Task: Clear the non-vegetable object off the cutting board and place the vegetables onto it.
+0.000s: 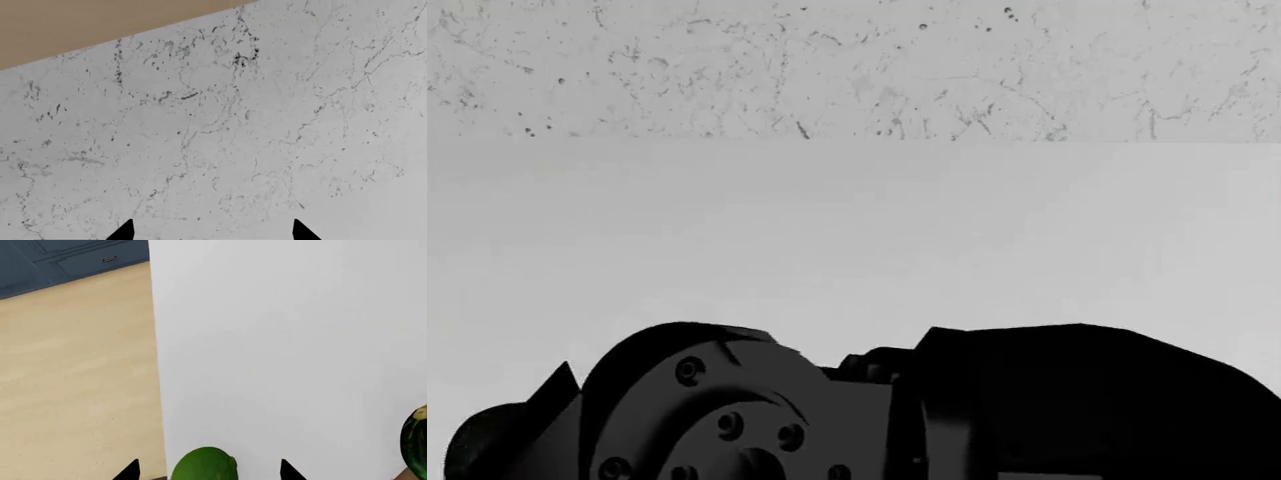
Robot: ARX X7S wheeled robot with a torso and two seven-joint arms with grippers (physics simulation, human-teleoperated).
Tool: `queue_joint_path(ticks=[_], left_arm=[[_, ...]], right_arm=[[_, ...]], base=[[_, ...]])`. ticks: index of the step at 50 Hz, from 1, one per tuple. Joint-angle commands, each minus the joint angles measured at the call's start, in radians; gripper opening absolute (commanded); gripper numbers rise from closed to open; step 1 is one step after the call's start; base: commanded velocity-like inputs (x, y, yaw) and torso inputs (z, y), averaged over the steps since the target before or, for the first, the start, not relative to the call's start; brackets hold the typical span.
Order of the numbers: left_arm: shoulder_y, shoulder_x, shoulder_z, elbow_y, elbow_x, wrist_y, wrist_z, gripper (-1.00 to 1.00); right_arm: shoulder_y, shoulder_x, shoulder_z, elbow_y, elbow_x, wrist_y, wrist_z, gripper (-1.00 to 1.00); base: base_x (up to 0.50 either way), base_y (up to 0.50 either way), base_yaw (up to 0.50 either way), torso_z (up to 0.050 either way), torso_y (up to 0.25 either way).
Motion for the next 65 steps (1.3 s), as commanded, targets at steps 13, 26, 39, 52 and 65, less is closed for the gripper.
queue_joint_path(ticks=[13,26,39,52,65], left_arm=[[0.023,0.003,-0.038,-0.002,0.018,0.019,0.034,1.0],[0.031,0.001,-0.042,-0.009,0.021,0.024,0.041,1.0],[0.045,-0.005,-0.043,-0.005,0.028,0.028,0.039,1.0],[0.047,-0.017,-0.049,-0.005,0.034,0.027,0.045,1.0],[0.045,-0.024,-0.058,-0.007,0.034,0.026,0.048,1.0]], right_arm=[[-0.046,-0.015,-0.065,-0.013,-0.077,-0.049,-0.107,1.0],[-0.065,-0.011,-0.098,0.025,-0.132,-0.026,-0.19,1.0],[-0.103,-0.011,-0.122,0.073,-0.222,-0.006,-0.288,1.0],[-0.1,-0.035,-0.152,0.095,-0.254,-0.021,-0.354,1.0],[-0.09,-0.037,-0.249,0.081,-0.275,-0.109,-0.424,1.0]], base=[[0.0,0.0,0.0,0.0,0.0],[0.0,0.0,0.0,0.0,0.0],[0.0,0.0,0.0,0.0,0.0],[0.0,0.0,0.0,0.0,0.0],[0.0,0.0,0.0,0.0,0.0]])
